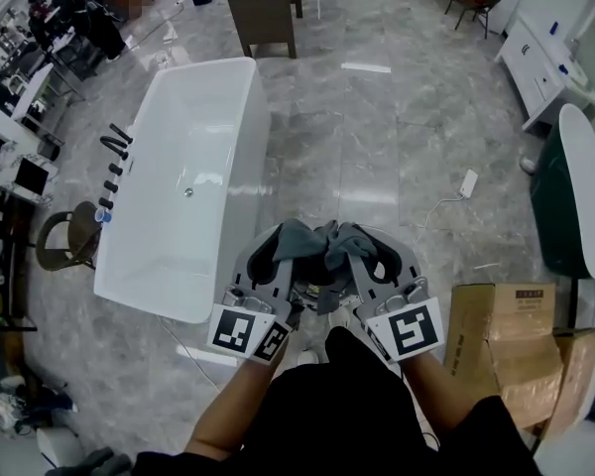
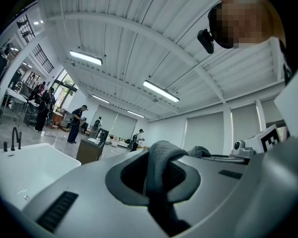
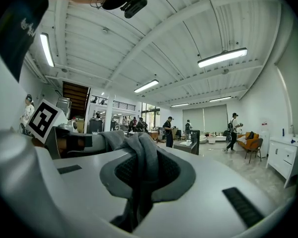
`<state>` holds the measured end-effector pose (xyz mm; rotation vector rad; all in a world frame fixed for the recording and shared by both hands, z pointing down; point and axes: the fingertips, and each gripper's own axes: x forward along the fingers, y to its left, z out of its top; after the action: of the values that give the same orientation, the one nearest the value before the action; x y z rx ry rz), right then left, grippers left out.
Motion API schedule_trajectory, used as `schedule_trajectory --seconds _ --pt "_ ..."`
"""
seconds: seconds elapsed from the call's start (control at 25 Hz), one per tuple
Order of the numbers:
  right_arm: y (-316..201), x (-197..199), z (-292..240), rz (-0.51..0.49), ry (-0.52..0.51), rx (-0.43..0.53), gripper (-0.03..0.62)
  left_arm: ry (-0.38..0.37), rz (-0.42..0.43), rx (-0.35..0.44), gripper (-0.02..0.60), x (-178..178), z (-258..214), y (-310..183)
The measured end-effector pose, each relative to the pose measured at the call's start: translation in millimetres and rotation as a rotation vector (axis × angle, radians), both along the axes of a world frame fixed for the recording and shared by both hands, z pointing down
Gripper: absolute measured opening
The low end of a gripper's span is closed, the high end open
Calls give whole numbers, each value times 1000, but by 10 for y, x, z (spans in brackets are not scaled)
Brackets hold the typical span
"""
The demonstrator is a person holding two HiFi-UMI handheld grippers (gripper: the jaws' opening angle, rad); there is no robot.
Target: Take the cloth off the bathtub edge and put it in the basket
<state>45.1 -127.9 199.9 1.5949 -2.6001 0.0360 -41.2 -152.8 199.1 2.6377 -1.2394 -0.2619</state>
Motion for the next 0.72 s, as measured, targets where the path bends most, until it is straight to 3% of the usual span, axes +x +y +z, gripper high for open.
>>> schedule_trajectory --seconds 0.24,0.44,0.72 --pt "-228 131 236 3 2 -9 45 -36 -36 -48 38 64 315 -164" --pt "-288 187 514 -32 13 -113 46 -64 -69 -89 39 129 551 -258" --pt "-388 293 839 -54 17 -166 46 -102 -102 -133 40 197 908 -353"
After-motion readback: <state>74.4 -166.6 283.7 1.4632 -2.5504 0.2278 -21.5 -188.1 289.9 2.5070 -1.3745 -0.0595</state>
